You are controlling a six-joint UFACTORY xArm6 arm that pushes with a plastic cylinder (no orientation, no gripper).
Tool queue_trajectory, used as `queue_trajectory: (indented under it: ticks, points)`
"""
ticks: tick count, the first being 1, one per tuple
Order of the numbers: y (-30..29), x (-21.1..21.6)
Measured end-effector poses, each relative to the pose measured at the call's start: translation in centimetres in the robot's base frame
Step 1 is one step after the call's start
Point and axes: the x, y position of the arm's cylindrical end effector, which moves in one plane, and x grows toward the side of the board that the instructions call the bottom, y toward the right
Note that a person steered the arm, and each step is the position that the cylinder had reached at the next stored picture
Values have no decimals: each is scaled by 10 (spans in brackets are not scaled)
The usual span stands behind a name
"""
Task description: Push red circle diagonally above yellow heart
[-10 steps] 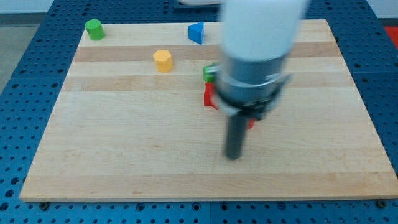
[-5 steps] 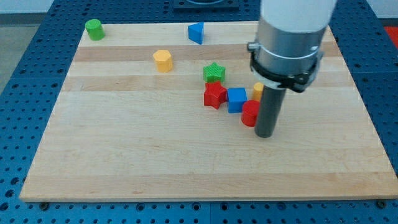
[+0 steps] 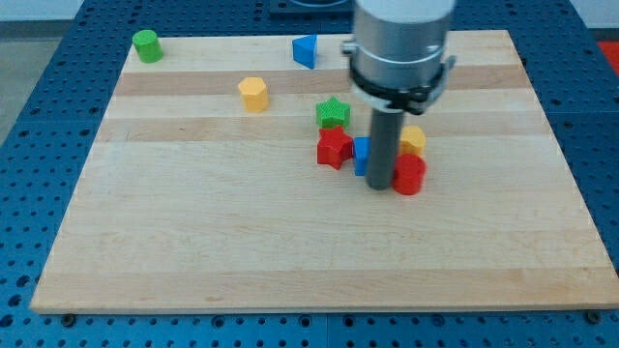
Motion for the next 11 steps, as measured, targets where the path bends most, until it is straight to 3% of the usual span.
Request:
queue_trajectory:
  ticks: [1,2,3,8,11]
  points:
    - [35,4]
    - [36,45]
    - [57,59]
    - [106,-77]
    - [98,-155]
